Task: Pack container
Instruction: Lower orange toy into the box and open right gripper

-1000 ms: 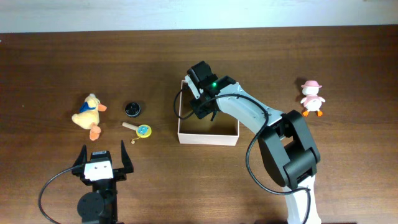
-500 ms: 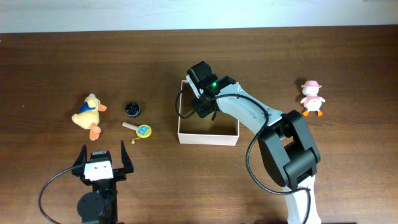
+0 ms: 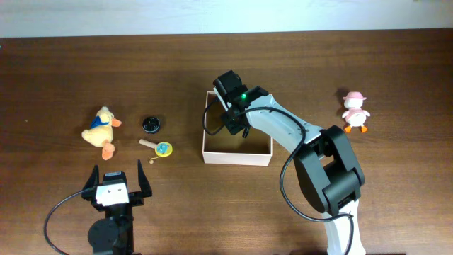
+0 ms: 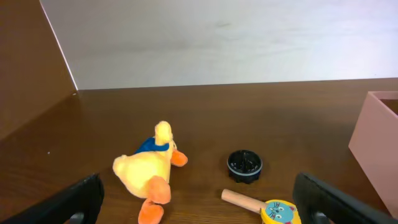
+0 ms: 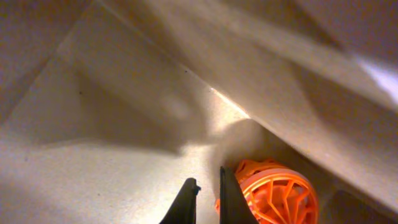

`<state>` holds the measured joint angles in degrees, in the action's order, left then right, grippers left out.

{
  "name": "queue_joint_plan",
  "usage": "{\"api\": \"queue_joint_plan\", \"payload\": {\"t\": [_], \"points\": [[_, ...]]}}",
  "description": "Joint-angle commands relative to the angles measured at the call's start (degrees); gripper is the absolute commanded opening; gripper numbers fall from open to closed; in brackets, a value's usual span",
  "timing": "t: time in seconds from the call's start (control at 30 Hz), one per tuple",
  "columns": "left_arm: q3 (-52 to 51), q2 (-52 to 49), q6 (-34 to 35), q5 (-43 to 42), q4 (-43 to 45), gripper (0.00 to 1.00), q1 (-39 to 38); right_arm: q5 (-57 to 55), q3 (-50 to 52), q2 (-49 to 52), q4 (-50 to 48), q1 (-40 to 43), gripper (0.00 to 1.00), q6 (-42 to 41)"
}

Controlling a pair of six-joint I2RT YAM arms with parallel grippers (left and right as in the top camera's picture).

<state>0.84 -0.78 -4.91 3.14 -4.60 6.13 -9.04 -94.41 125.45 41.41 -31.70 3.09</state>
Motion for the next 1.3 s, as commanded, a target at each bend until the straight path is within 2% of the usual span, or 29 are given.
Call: {"api": "queue_joint_plan", "payload": {"t": [0.0, 0.8, 1.27], "points": [[-0.31, 0.48, -0.52, -0.81, -0.04, 0.99, 0.04, -3.17, -0.63, 0.52, 0.87, -0.04, 0.04, 0.81], [-0.31, 0.48, -0.50, -0.81, -0.02, 0.99, 0.04, -8.35, -0.63, 0.52, 3.58, -0.04, 0.04, 2.71], [-0.31, 0.48, -0.52, -0.81, -0.02, 0.99, 0.04, 0.90, -0.63, 0.52, 6.19, -0.11, 0.03, 2.51]]}}
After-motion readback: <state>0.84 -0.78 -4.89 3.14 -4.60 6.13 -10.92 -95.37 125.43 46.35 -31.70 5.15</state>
